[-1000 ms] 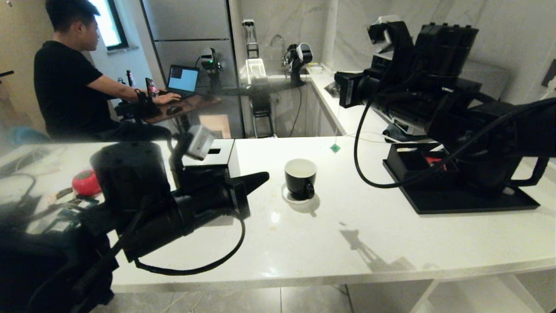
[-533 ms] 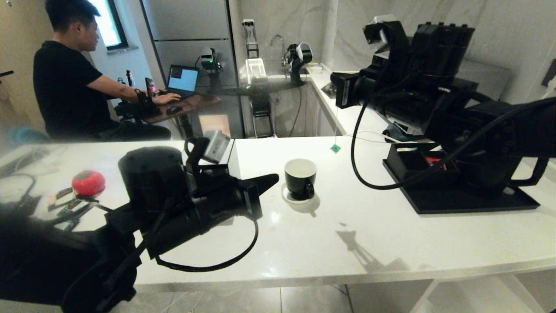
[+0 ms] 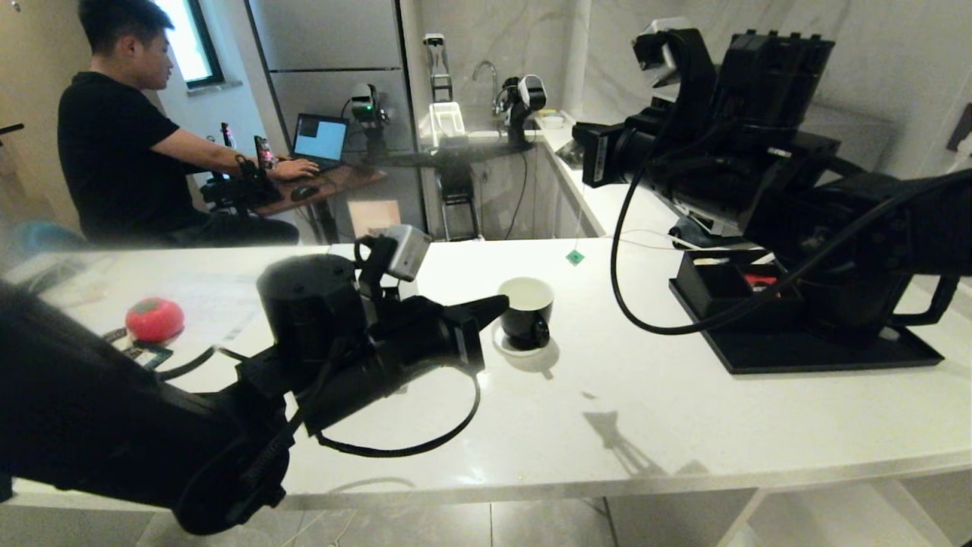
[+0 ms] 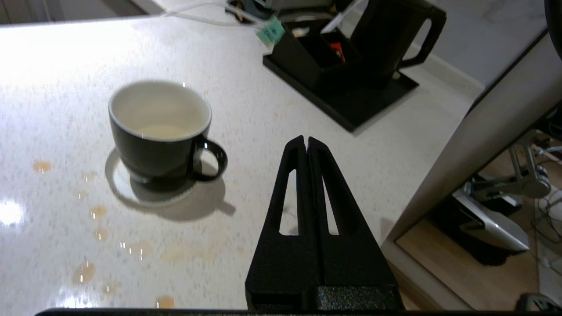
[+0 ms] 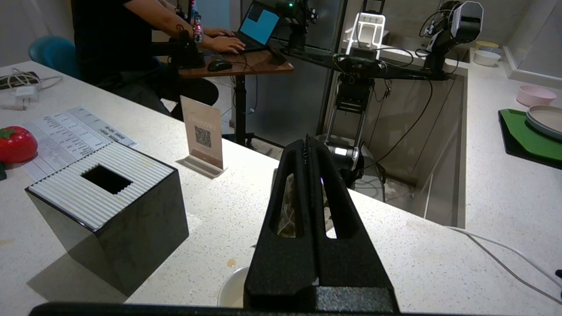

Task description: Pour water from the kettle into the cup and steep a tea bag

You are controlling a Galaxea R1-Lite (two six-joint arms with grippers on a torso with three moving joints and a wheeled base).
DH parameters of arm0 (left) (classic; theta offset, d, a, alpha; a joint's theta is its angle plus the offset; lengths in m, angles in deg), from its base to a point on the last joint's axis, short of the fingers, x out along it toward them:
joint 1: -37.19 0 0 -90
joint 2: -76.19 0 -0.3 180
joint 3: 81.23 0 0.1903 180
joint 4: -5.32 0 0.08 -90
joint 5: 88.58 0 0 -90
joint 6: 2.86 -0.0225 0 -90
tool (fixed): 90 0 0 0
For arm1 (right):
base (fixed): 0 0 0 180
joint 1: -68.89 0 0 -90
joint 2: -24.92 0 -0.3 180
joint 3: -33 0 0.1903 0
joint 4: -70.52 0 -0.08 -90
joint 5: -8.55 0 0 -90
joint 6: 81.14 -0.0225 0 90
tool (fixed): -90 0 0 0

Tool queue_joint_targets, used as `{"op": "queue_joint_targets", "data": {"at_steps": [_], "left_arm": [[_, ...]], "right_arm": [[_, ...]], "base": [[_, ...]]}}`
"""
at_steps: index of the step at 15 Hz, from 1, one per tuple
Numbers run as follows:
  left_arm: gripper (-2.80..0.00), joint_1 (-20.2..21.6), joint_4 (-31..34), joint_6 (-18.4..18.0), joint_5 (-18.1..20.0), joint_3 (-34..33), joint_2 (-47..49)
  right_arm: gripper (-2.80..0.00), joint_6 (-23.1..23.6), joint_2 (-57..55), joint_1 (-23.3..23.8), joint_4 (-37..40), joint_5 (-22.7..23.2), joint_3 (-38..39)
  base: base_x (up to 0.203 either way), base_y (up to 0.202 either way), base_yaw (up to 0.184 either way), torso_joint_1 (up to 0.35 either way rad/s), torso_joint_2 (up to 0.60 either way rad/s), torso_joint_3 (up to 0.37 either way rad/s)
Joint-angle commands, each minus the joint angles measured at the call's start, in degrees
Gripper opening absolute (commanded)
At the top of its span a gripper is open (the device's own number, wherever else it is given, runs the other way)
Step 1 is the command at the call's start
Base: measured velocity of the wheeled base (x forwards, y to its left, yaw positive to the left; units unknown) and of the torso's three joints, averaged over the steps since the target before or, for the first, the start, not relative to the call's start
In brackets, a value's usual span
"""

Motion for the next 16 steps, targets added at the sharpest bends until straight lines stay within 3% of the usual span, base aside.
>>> {"op": "queue_joint_targets", "data": {"at_steps": [1, 4, 16], "left_arm": [[-2.80, -0.2, -4.1, 0.0, 0.0, 0.5, 3.6], [-2.80, -0.2, -8.0, -1.6, 0.0, 2.0, 5.8], [-2.80, -0.2, -8.4, -2.5, -0.4, 5.9, 8.7]], "right_arm": [[-2.80, 0.1, 0.4, -0.4, -0.3, 0.1, 0.1], [-2.80, 0.1, 0.4, -1.0, -0.3, 0.0, 0.1], [-2.80, 0.1, 0.8, -2.4, -0.2, 0.1, 0.1]], "base": [[0.000, 0.000, 0.000, 0.000, 0.00, 0.000], [0.000, 0.000, 0.000, 0.000, 0.00, 0.000], [0.000, 0.000, 0.000, 0.000, 0.00, 0.000]]}}
